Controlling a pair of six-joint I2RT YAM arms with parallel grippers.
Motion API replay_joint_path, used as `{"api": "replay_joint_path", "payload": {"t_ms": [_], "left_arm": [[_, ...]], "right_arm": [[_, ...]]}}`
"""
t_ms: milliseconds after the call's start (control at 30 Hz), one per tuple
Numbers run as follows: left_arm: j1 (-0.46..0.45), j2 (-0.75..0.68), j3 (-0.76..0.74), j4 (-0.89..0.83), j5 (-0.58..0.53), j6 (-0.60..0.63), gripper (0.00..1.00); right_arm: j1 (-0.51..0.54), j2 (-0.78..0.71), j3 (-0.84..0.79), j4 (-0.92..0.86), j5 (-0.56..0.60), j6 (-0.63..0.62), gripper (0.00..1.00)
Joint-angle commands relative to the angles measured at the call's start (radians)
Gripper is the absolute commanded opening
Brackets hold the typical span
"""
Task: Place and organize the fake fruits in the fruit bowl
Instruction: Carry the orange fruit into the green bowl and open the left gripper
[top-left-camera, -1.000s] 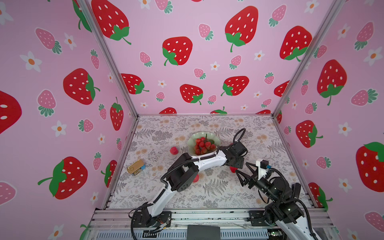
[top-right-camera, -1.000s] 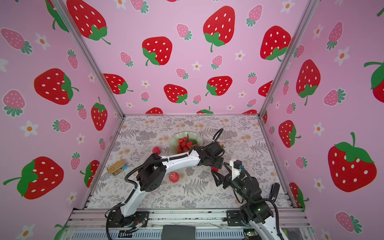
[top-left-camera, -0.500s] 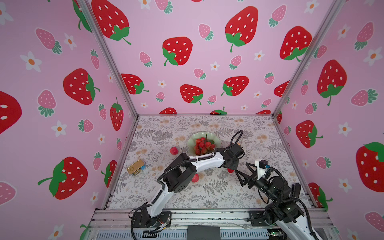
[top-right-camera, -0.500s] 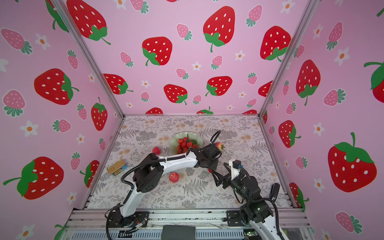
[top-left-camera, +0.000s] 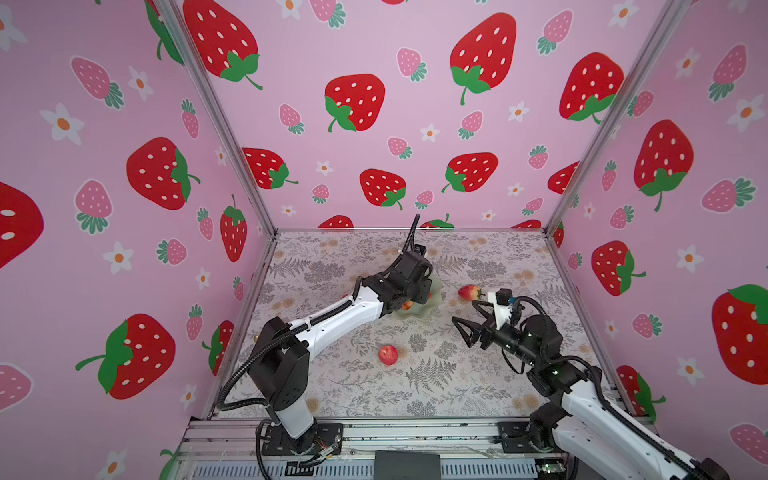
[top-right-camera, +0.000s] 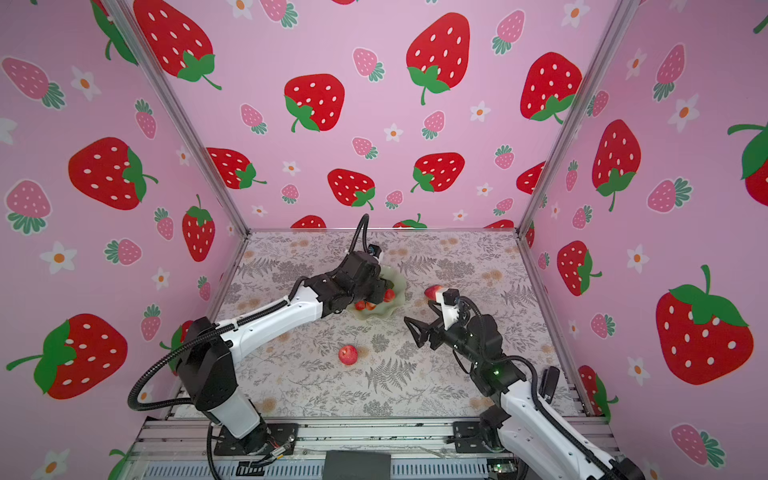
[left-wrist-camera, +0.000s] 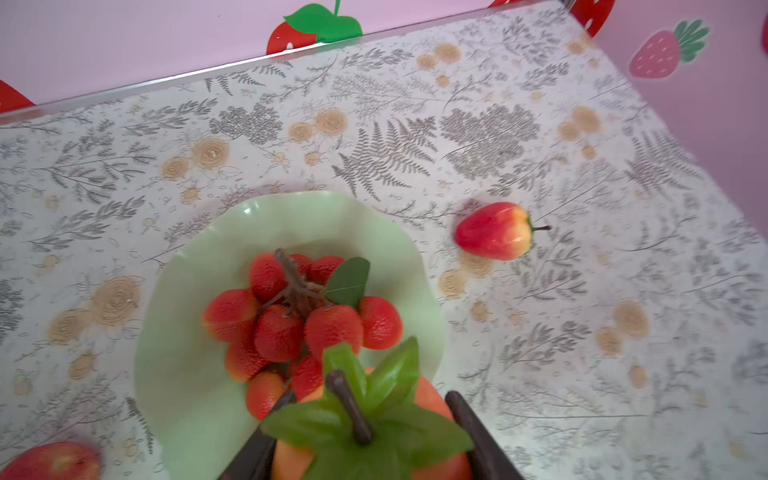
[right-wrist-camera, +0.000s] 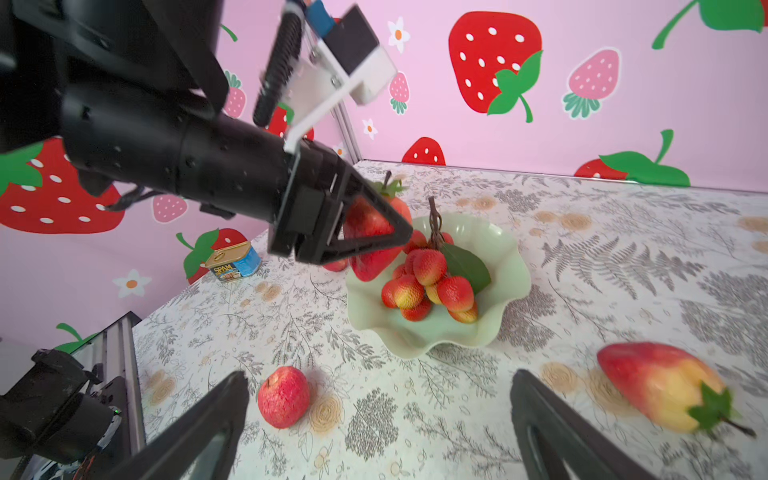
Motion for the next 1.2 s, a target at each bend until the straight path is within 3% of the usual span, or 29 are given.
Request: {"api": "replay_joint_path", "payload": {"t_ms": [0,200,733,1167], "left_arm": [[0.018,-0.014,-0.088,0.102,-0.025,0.147,0.47],[0.091,-0.035,-0.186,0.235,-0.014,0.175,0.47],[0.171,0.078,-0.159,0.250,0.034,0.244,0.51],[0.175,0.117,-0.149,0.231,0.036,0.268,0.68]], "right_arm": [[0.028,0.095,0.068,0.106,-0.075,-0.041,0.99],[0.094,0.183,0.076,0.153,-0.054,-0.059,0.99],[0.095,0.203,0.048,0.161,-0.015,-0.077,0.99],[0.095,0.219,0.049,0.163,-0.011,-0.079,0.99]]}}
